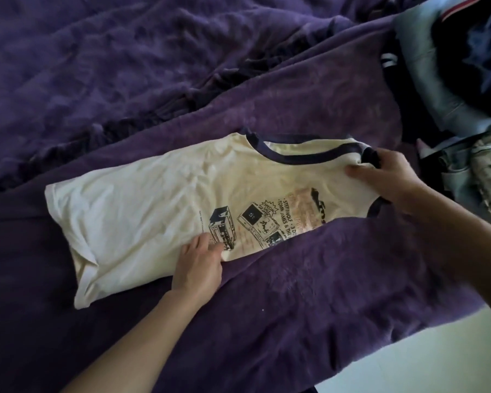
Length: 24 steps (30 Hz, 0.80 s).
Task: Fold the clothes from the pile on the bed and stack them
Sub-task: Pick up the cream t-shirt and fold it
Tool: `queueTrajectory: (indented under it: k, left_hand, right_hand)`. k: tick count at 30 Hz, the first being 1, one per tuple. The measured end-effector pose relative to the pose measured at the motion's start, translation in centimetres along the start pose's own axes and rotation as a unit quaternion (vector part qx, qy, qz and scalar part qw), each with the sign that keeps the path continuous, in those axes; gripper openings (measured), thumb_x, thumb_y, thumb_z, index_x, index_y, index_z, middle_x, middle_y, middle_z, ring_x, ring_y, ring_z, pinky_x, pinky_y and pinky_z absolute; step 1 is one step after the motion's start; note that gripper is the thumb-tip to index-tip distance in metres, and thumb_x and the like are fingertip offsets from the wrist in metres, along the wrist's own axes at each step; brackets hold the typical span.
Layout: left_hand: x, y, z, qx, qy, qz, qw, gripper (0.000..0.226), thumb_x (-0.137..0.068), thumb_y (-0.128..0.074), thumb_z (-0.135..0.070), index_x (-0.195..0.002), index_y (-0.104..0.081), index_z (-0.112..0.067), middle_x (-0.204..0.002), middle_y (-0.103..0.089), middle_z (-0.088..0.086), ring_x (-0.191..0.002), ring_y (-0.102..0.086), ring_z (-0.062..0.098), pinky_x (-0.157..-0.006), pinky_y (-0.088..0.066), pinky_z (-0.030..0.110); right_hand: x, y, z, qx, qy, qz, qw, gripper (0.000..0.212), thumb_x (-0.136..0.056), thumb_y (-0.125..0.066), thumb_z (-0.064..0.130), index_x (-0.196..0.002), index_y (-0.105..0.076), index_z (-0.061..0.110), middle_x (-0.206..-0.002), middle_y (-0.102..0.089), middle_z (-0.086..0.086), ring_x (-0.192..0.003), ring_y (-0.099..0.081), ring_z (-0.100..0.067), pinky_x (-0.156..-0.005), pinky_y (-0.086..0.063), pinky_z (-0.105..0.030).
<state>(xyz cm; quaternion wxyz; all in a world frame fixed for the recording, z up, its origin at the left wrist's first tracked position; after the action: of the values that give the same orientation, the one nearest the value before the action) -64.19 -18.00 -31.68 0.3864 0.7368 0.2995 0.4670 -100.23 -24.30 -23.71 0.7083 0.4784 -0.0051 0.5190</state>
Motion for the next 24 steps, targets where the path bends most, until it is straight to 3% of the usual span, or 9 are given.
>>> queueTrajectory:
  k: [4, 6, 8, 11, 13, 15, 18, 22, 24]
  left_hand:
    - [1.4, 1.4, 1.4, 0.046, 0.017, -0.018, 0.999, 0.028, -0.089, -0.052, -0.014, -0.114, -0.062, -0.019, -0.112, -0.053, -0.001, -0.111, -0.047, 0.022, -0.092, -0.040, 0.034]
    - [2.1, 1.8, 2.0, 0.055, 0.032, -0.017, 0.998, 0.025, -0.090, -0.051, -0.015, -0.112, -0.063, -0.018, -0.108, -0.053, -0.001, -0.107, -0.048, 0.021, -0.088, -0.043, 0.034]
    - [2.6, 1.8, 2.9, 0.059, 0.056, -0.006, 0.997, 0.024, -0.091, -0.049, -0.019, -0.112, -0.061, -0.020, -0.111, -0.051, -0.002, -0.107, -0.048, 0.020, -0.087, -0.043, 0.033]
    - [3.1, 1.9, 4.1, 0.084, 0.090, -0.008, 0.992, 0.025, -0.090, -0.050, -0.022, -0.114, -0.059, -0.021, -0.116, -0.050, 0.000, -0.106, -0.050, 0.022, -0.088, -0.043, 0.036]
    - [3.4, 2.5, 4.2, 0.105, 0.095, -0.040, 0.989, 0.027, -0.090, -0.053, -0.018, -0.116, -0.060, -0.018, -0.120, -0.050, 0.003, -0.108, -0.051, 0.025, -0.088, -0.044, 0.038]
    - [3.7, 3.6, 3.3, 0.124, 0.088, -0.105, 0.983, 0.028, -0.086, -0.060, -0.011, -0.113, -0.064, -0.012, -0.122, -0.053, 0.009, -0.109, -0.054, 0.029, -0.086, -0.049, 0.042]
    - [2.9, 4.9, 0.0, 0.123, 0.023, -0.189, 0.974, 0.033, -0.079, -0.067, -0.006, -0.112, -0.065, -0.009, -0.126, -0.055, 0.015, -0.111, -0.056, 0.032, -0.085, -0.052, 0.045]
    - [-1.0, 2.5, -0.7, 0.082, -0.001, -0.133, 0.988, 0.045, -0.091, -0.054, -0.019, -0.136, -0.048, -0.018, -0.150, -0.034, 0.012, -0.136, -0.035, 0.032, -0.102, -0.039, 0.044]
    - [-2.9, 0.2, 1.3, 0.065, 0.020, -0.066, 0.996, 0.050, -0.096, -0.045, -0.027, -0.144, -0.035, -0.023, -0.157, -0.019, 0.004, -0.142, -0.023, 0.027, -0.111, -0.028, 0.042]
  right_hand:
    - [4.2, -4.3, 9.5, 0.107, 0.136, 0.069, 0.982, 0.028, -0.070, -0.074, 0.042, -0.081, -0.053, 0.027, -0.078, -0.063, 0.009, -0.066, -0.060, -0.005, -0.050, -0.043, -0.021]
    - [5.7, -9.9, 11.7, 0.140, 0.154, 0.125, 0.970, 0.032, -0.074, -0.076, 0.035, -0.096, -0.054, 0.028, -0.090, -0.064, 0.001, -0.075, -0.061, -0.016, -0.056, -0.046, -0.025]
    - [7.4, -16.6, 12.4, 0.126, 0.143, 0.215, 0.958, 0.054, -0.078, -0.076, 0.026, -0.125, -0.050, 0.019, -0.098, -0.067, -0.006, -0.081, -0.064, -0.021, -0.070, -0.054, -0.032]
    - [9.1, -23.3, 11.1, 0.018, 0.065, 0.330, 0.941, 0.062, -0.081, -0.073, 0.013, -0.136, -0.042, 0.017, -0.091, -0.070, -0.011, -0.068, -0.068, -0.020, -0.069, -0.056, -0.039]
    - [7.8, -23.1, 10.1, -0.008, 0.075, 0.290, 0.954, 0.051, -0.084, -0.069, 0.013, -0.131, -0.049, 0.016, -0.089, -0.069, -0.006, -0.065, -0.067, -0.015, -0.061, -0.054, -0.034]
    - [5.1, -19.3, 9.2, 0.044, 0.127, 0.148, 0.980, 0.034, -0.084, -0.067, 0.020, -0.118, -0.060, 0.021, -0.089, -0.069, 0.003, -0.068, -0.065, -0.011, -0.058, -0.049, -0.023]
    - [1.5, -13.0, 6.0, 0.100, 0.111, -0.015, 0.989, 0.032, -0.079, -0.070, 0.034, -0.110, -0.064, 0.026, -0.090, -0.066, 0.009, -0.081, -0.062, -0.013, -0.072, -0.043, -0.025]
    - [-1.1, -14.7, 2.2, 0.056, 0.016, 0.084, 0.995, 0.060, -0.076, -0.076, 0.045, -0.127, -0.055, 0.020, -0.096, -0.064, 0.004, -0.091, -0.064, -0.018, -0.083, -0.053, -0.037]
    - [-1.0, -16.6, 1.6, -0.034, -0.022, 0.127, 0.991, 0.059, -0.076, -0.079, 0.036, -0.127, -0.055, 0.016, -0.092, -0.065, 0.000, -0.073, -0.067, -0.013, -0.067, -0.058, -0.037]
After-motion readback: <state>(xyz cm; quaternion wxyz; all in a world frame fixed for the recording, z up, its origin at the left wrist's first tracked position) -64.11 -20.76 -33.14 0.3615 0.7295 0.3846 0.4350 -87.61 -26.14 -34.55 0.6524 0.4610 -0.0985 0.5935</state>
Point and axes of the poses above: each hand's wrist, its own x-axis away from the middle knuckle, its own y-axis out of the back of the hand, z = x × y, the point moved 10 cm from there along -x, towards the middle knuckle
